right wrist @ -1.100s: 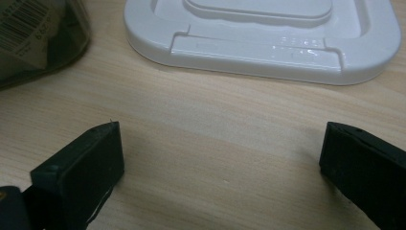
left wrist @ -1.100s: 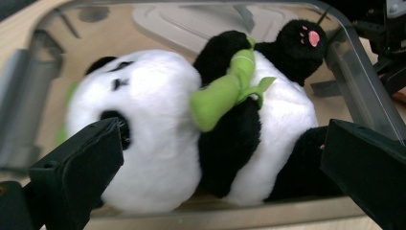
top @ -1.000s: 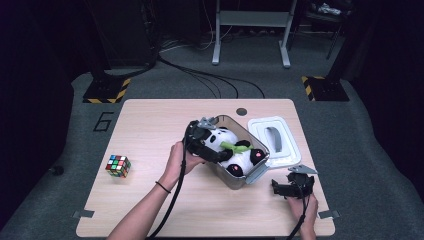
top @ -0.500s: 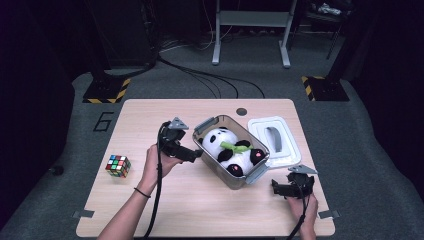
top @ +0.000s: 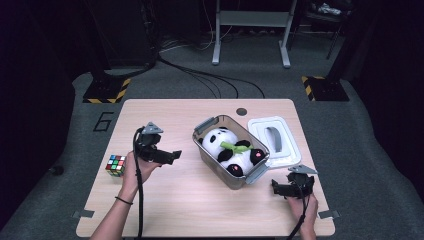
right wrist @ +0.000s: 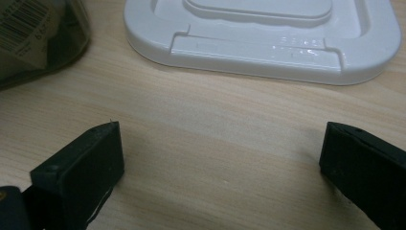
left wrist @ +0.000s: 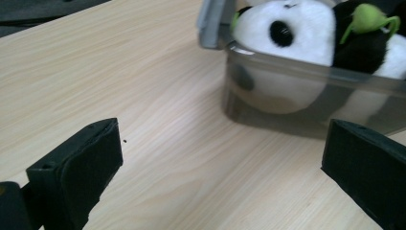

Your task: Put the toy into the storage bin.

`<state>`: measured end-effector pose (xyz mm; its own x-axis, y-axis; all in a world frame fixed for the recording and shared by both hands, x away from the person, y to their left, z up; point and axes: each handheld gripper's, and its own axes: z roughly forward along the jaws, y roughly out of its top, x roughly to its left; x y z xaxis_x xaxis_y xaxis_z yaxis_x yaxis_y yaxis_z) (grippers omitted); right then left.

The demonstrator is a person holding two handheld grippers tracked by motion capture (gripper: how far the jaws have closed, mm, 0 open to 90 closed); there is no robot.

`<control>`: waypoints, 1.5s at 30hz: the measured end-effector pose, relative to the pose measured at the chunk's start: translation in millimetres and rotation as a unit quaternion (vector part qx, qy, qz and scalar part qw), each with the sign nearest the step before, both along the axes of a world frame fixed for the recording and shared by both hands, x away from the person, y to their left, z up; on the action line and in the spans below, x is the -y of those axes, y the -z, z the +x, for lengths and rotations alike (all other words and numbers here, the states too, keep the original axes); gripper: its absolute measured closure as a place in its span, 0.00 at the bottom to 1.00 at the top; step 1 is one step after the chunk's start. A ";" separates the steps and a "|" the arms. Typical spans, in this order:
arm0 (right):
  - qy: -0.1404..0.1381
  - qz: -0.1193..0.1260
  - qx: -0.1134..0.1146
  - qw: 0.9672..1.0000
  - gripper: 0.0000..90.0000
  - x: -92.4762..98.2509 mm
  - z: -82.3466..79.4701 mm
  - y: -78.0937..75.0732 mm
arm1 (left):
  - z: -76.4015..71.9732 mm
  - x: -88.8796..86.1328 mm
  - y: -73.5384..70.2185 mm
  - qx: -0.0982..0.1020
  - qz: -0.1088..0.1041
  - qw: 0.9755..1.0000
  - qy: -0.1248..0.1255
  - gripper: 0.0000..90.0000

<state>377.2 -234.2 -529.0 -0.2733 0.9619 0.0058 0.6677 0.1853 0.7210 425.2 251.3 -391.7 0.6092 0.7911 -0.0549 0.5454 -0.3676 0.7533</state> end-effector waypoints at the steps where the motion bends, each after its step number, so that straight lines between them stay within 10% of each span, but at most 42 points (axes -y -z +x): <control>1: 0.000 0.000 0.000 1.000 0.00 0.0 0.0 0.0 | -0.6 -5.3 1.6 0.000 -0.001 1.000 -0.005 0.00; 13: 0.001 0.000 0.000 1.000 0.00 0.0 -0.1 0.0 | -10.0 -70.6 17.2 0.004 0.000 0.995 -0.099 0.00; 25: 0.002 0.000 0.000 1.000 0.00 -0.2 0.0 0.0 | -12.6 -130.5 58.0 -0.007 0.004 0.981 -0.193 0.00; 33: 0.002 0.000 0.000 1.000 0.00 -0.1 0.1 0.0 | -10.9 -145.7 90.3 -0.034 0.008 0.975 -0.218 0.00; 45: 0.002 0.000 0.000 1.000 0.00 -0.2 0.1 0.0 | -9.2 -152.7 110.5 -0.044 -0.001 0.975 -0.216 0.04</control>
<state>377.3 -234.1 -529.0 -0.2702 0.9628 0.0065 0.6686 0.1828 0.7208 416.1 404.0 -502.3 0.2118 0.9728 -0.0942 0.7121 -0.0876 0.6965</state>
